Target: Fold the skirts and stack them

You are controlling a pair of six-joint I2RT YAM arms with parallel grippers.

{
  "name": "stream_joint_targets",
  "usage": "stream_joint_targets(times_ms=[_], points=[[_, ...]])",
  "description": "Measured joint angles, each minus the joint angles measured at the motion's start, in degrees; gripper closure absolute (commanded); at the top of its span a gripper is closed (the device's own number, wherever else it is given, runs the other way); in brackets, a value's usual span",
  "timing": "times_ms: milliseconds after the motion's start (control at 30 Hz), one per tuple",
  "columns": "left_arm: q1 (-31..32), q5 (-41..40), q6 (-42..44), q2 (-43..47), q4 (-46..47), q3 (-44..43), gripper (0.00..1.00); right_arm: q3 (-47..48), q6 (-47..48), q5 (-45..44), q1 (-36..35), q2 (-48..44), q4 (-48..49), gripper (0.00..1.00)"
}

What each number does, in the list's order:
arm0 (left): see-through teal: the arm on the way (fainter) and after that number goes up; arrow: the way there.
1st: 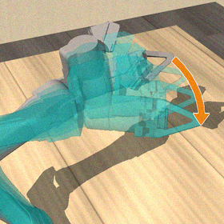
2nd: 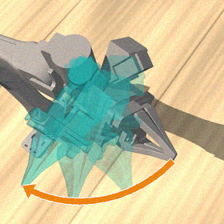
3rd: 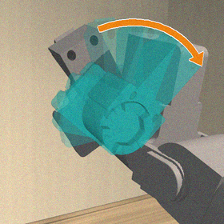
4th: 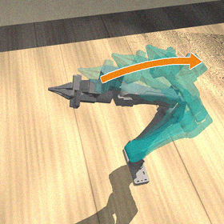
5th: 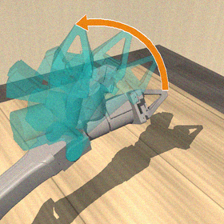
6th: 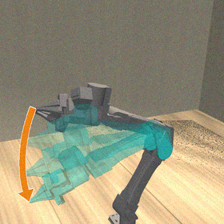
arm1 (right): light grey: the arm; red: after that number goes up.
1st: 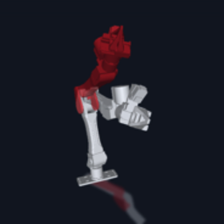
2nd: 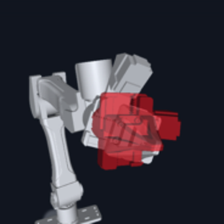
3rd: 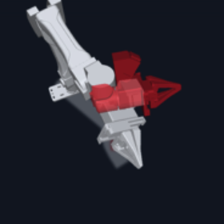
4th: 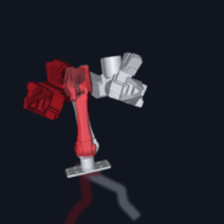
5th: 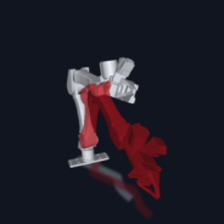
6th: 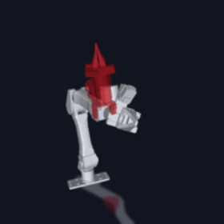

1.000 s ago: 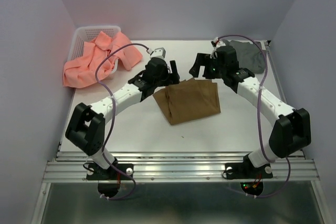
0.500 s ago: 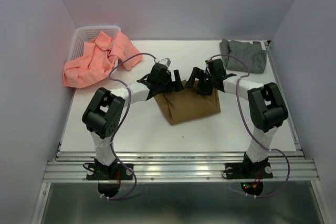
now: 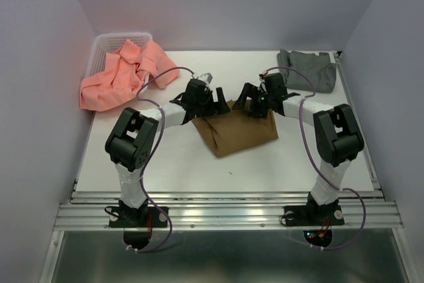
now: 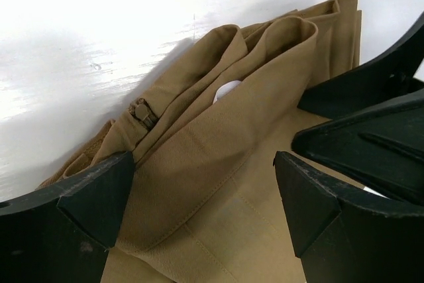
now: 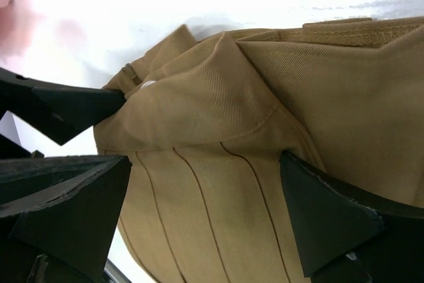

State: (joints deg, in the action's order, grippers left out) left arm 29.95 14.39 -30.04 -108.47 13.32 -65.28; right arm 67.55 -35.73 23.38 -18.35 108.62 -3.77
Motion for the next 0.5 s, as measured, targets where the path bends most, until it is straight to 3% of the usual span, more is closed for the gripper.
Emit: stream_joint_targets(times_ms=[133,367,500], points=[[0.1,-0.6,0.8,2.9,-2.6,0.0,0.01,-0.3,3.4,-0.7,0.0,-5.8,-2.3,0.00],[0.4,-5.7,1.1,20.6,-5.2,1.2,0.01,-4.0,9.7,-11.3,0.3,-26.6,-5.8,0.00],[0.5,-7.1,0.5,26.0,-4.0,3.7,0.01,-9.7,11.9,-15.0,3.6,-32.0,-7.0,0.00]])
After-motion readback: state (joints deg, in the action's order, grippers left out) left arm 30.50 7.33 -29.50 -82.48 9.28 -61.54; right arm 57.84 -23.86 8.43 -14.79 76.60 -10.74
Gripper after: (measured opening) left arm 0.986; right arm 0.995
